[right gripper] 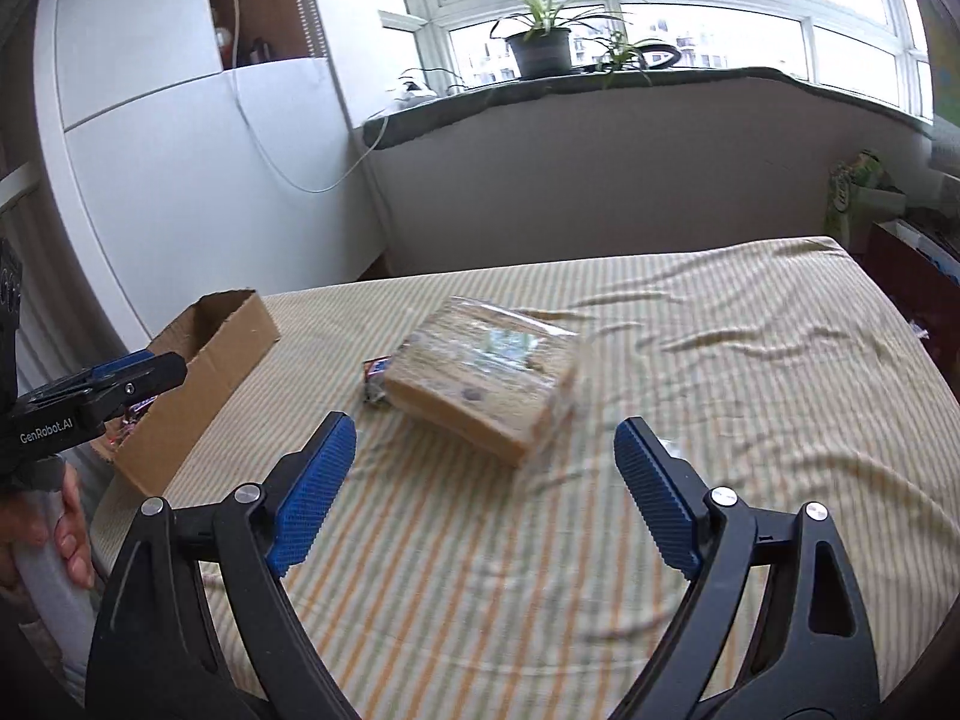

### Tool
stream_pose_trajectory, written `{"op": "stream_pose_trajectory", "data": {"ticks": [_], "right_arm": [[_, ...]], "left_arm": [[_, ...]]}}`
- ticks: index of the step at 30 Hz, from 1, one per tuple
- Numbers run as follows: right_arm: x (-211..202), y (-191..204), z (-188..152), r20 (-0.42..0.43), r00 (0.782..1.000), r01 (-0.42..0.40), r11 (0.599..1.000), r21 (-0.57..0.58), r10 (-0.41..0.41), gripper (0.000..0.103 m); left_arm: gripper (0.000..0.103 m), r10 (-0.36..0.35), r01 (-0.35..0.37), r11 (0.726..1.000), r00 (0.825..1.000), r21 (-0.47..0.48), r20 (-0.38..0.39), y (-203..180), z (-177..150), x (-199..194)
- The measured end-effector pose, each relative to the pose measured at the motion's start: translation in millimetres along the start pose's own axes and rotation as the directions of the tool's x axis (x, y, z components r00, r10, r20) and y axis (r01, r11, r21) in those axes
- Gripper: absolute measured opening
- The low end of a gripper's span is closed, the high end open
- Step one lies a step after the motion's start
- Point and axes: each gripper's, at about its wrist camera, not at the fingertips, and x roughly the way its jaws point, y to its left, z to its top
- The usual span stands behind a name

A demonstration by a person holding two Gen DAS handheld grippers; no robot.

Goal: Organize snacks
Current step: 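Move both open tools back toward the bread loaf and remaining snacks, then grasp the Snickers bar with the left tool while the right tool grasps the small green packet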

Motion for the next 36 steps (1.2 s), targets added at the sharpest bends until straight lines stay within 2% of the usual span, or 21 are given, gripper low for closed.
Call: {"op": "stream_pose_trajectory", "data": {"ticks": [5, 11, 16, 20, 27, 33, 35, 36], "right_arm": [[-14, -49, -6, -0.005, 0.997, 0.080, 0.995, 0.056, -0.079, 0.090], [-13, -63, -5, -0.017, 0.994, 0.106, 0.993, 0.048, -0.105, 0.090], [2, -58, -9, -0.075, 0.986, 0.148, 0.988, -0.035, -0.151, 0.091], [17, -58, -14, -0.127, 0.972, 0.184, 0.978, -0.100, -0.196, 0.091], [49, -64, -11, -0.214, 0.954, 0.175, 0.971, -0.160, -0.208, 0.091], [74, -68, -2, -0.246, 0.949, 0.155, 0.971, -0.179, -0.197, 0.090], [78, -70, 0, -0.252, 0.950, 0.145, 0.975, -0.171, -0.186, 0.085], [79, -71, 0, -0.253, 0.950, 0.143, 0.976, -0.167, -0.183, 0.074]], "left_arm": [[0.079, -0.040, 0.042, 0.997, 0.999, 0.066, -0.031, -37, 1, 18], [0.079, -0.042, 0.046, 0.993, 0.998, 0.111, -0.039, -56, 3, 32], [0.079, 0.025, -0.018, 0.982, 0.999, 0.185, -0.032, -60, 3, 51], [0.079, 0.094, -0.073, 0.974, 0.991, 0.216, -0.090, -57, -4, 79], [0.079, 0.068, -0.023, 0.970, 0.981, 0.242, -0.180, -67, -6, 122], [0.079, 0.038, 0.021, 0.962, 0.977, 0.271, -0.211, -80, 3, 147], [0.079, 0.020, 0.044, 0.958, 0.975, 0.283, -0.220, -86, 3, 152], [0.079, 0.015, 0.052, 0.956, 0.974, 0.288, -0.224, -88, 3, 155]]}}
